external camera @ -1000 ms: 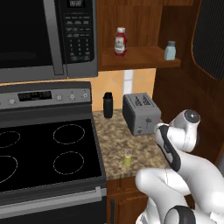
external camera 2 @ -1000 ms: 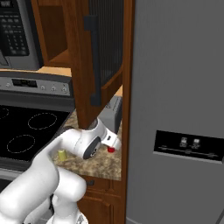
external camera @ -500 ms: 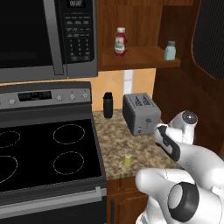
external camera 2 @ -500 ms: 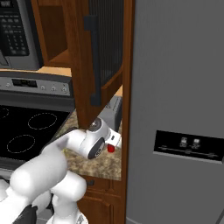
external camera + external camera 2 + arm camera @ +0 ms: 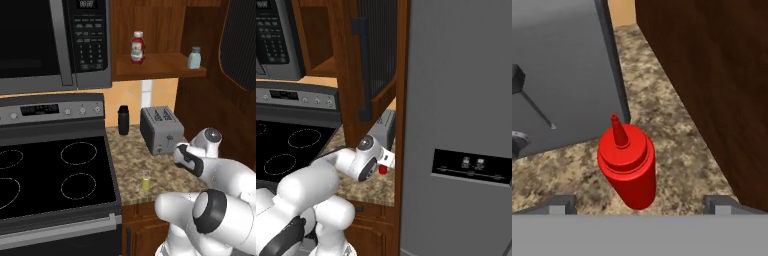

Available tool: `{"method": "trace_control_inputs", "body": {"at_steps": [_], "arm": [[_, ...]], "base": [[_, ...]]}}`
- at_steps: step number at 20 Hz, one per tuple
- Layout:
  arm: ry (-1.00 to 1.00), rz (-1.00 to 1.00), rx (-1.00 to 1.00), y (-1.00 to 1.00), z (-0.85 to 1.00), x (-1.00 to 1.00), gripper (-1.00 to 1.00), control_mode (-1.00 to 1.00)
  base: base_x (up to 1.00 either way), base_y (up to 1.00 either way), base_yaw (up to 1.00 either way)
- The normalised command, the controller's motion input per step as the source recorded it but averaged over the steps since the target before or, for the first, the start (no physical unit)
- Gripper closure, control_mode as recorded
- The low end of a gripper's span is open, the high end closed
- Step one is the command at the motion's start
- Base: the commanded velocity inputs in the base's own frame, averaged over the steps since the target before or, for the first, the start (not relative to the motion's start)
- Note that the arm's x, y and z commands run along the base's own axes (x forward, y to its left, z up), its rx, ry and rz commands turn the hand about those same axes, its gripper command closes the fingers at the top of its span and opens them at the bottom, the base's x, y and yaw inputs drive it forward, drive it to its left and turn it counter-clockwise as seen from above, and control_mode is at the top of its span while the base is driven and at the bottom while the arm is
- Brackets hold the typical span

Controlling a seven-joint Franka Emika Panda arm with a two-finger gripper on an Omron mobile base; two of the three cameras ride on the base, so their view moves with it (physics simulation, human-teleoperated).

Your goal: Put the shaker and condiment bottle from the counter next to their counterparts in the cabinet.

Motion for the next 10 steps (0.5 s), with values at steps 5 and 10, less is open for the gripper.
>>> {"method": "trace_control_inputs", "body": {"at_steps": [5,10], "arm": [[-0.08,0.02,-0.02,0.15,-0.47,0.10,-1.00,-1.00],[-0.07,0.02,-0.05,0.27,-0.48,0.13,-1.00,-1.00]], "base": [[0.00,0.00,0.00],[0.00,0.00,0.00]]}}
